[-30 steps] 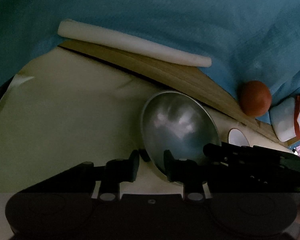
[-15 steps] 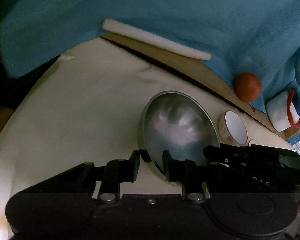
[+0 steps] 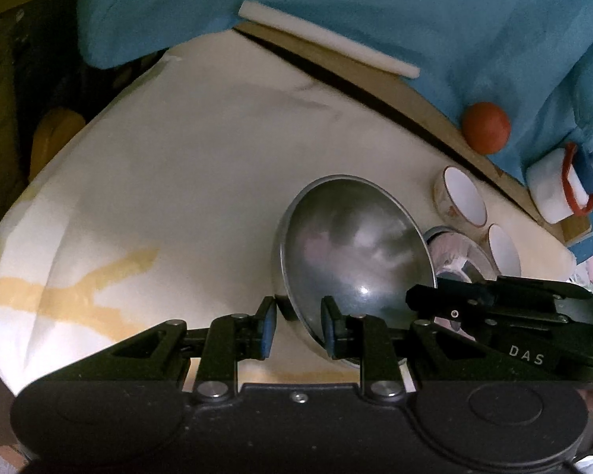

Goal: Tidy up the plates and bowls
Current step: 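Lift the steel bowl off the table with both grippers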

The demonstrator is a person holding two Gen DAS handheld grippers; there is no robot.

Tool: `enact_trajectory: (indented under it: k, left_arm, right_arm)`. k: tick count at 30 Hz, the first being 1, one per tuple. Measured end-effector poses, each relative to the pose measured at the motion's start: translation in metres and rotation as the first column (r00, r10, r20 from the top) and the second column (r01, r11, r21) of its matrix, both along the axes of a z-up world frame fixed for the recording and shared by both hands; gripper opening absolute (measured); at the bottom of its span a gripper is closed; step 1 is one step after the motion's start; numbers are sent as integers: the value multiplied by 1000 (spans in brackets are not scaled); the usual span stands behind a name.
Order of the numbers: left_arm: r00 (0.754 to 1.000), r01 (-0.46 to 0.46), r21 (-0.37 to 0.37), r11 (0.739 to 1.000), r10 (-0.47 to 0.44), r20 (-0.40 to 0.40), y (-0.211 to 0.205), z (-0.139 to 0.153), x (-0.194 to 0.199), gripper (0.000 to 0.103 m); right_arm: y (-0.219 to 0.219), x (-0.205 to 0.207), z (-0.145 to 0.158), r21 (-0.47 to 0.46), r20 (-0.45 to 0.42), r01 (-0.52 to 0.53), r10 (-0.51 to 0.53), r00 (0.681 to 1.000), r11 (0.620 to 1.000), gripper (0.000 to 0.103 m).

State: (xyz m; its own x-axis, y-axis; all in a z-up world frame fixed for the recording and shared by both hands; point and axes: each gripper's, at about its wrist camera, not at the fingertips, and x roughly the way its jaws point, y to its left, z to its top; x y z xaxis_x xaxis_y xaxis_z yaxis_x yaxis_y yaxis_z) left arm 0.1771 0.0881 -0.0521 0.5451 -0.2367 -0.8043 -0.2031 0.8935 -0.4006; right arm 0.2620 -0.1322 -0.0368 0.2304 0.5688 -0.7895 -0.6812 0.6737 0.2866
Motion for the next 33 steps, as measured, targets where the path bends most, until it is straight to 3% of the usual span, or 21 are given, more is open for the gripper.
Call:
enact_trajectory:
  k: [9,20,28,33]
  left_arm:
    - [999,-35,14,999,35,-26,4,-6,-3,25]
    - [999,-45,30,999,46,-19,5,-3,-1,25]
    - [1000,14,50,999,-15,27,-8,15,8,25]
    - [993,98,56,994,-101,60,-32,28,25,25]
  right_arm:
    - [7,-2,-9,-4,-37,-25,25,999,1000,21]
    - [12,-3,-7,-7,-23,-49,49,999,999,21]
    - [-4,-4,6,11,23,-14,14,1000,1000,21]
    - [-35,-4,19,38,45,68,-70,997,997,21]
